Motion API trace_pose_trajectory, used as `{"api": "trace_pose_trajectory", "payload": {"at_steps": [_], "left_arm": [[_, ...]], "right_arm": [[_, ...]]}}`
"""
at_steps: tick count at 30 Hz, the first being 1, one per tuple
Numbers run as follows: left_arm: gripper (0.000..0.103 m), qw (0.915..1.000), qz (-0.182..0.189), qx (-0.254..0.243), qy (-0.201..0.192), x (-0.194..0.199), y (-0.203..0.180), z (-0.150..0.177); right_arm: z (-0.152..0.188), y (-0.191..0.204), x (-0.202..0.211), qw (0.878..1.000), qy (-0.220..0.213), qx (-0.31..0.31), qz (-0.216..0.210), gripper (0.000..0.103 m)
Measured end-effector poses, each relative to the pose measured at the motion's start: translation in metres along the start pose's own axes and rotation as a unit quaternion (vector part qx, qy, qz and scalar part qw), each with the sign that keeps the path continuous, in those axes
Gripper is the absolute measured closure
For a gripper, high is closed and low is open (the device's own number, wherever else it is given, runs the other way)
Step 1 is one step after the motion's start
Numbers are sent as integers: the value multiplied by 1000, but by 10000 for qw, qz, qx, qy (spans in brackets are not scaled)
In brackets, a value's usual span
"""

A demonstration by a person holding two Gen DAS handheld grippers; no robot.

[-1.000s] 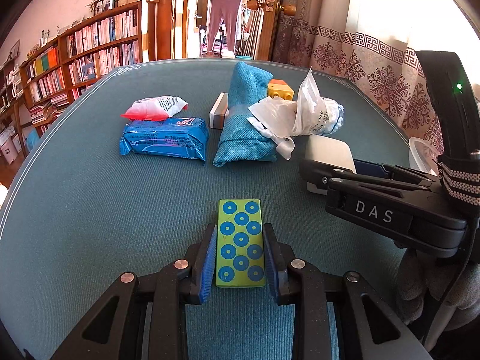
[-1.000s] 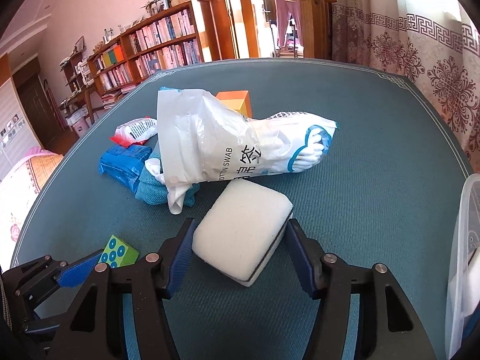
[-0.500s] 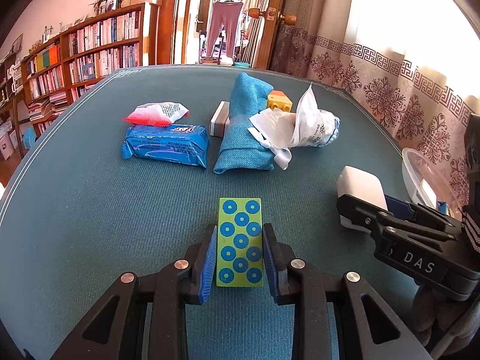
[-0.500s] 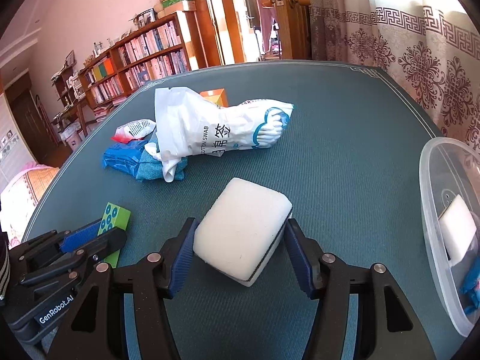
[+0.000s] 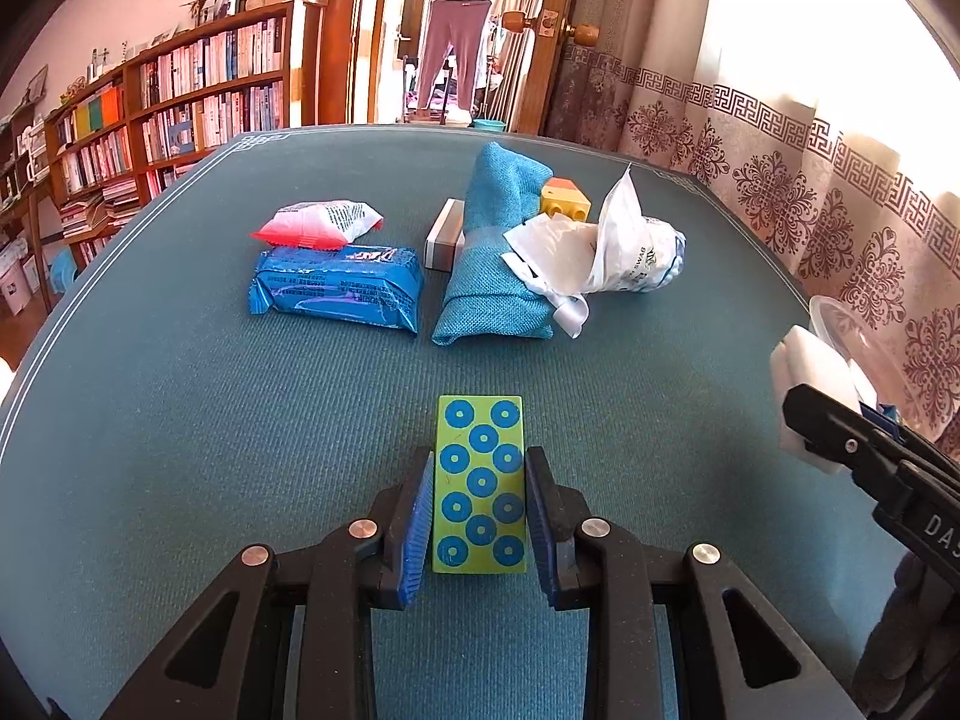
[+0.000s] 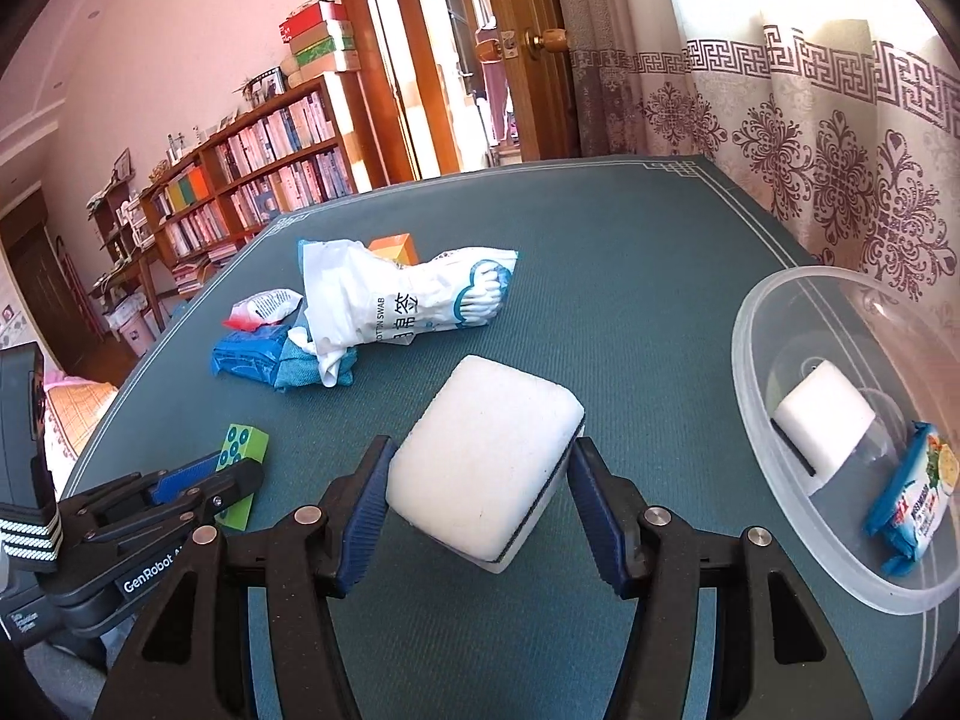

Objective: Organize objects
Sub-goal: 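Carry the sponge into the clear bowl and open the right tool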

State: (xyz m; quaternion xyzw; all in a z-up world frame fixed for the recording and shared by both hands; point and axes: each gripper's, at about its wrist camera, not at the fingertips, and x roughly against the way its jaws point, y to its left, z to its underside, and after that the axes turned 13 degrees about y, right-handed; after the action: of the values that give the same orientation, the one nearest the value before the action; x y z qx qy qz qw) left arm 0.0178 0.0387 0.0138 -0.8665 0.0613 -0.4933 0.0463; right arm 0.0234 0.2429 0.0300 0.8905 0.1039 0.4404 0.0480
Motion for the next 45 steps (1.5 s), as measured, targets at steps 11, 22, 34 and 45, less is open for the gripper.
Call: {"api": "trace_pose_trajectory", "payload": {"at_steps": [11,22,34,45], "left_arm": [[72,9998,-67,-160,33,7,-17,-4],[72,9982,96,-584,17,12,-54,-12],[72,9942,164,-1059,113,12,-98,-17],[72,9904,250,-1349,143,13,-136,-29]], "right_arm": [[5,-45,32,9979,-304,-531,229,43],[5,-110,57,9897,-541,-1050,810,43],[-15,-164,57,9806,-710,-1359,1221,42],[-21,-202,48,9708,-794,-1797,1377,31]]}}
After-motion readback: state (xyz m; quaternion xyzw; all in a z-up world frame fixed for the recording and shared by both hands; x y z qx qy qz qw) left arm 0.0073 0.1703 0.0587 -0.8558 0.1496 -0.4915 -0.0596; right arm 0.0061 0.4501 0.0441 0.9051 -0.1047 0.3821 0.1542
